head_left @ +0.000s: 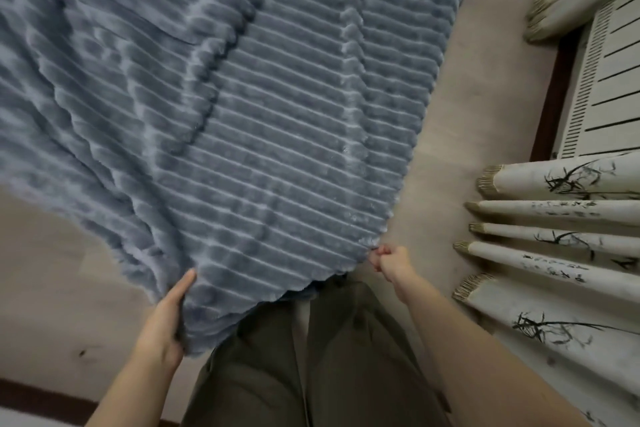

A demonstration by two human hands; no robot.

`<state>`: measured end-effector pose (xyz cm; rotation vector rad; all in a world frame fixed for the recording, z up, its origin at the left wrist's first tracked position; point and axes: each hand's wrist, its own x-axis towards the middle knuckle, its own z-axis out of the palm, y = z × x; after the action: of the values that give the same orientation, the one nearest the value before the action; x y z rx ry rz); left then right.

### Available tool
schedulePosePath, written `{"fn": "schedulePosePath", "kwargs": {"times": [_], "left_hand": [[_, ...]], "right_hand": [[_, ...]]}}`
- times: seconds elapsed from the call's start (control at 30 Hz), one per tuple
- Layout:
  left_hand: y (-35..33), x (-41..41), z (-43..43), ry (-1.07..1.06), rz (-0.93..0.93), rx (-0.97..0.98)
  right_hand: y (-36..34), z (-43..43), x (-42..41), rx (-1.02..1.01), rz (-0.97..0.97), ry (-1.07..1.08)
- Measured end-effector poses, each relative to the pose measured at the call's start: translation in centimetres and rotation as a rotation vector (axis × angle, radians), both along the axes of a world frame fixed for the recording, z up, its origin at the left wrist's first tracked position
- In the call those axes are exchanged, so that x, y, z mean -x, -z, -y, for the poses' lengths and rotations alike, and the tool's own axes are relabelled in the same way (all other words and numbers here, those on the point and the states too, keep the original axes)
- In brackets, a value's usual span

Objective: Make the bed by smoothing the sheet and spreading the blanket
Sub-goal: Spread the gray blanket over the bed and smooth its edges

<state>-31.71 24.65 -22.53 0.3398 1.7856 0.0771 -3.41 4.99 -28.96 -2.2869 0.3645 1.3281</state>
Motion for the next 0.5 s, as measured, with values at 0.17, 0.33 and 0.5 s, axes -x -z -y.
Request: {"fn": "schedulePosePath", "kwargs": {"times": [0.17,0.33,0.5], "left_hand": [[1.4,1.6,0.7,-0.182,-0.458,-0.140],[2.0,1.6,0.4,-0.167,-0.426,-0.045],[2.8,2.4,-0.1,-0.081,-0.400,-0.078]], "right_hand": [[0.3,1.7,1.2,0.023,0.017,-0.130],[-1.0,0.1,1.6,0.127,0.229,-0.192],[-3.1,-5.1,1.1,-0.134,0.621,-0.601]]}}
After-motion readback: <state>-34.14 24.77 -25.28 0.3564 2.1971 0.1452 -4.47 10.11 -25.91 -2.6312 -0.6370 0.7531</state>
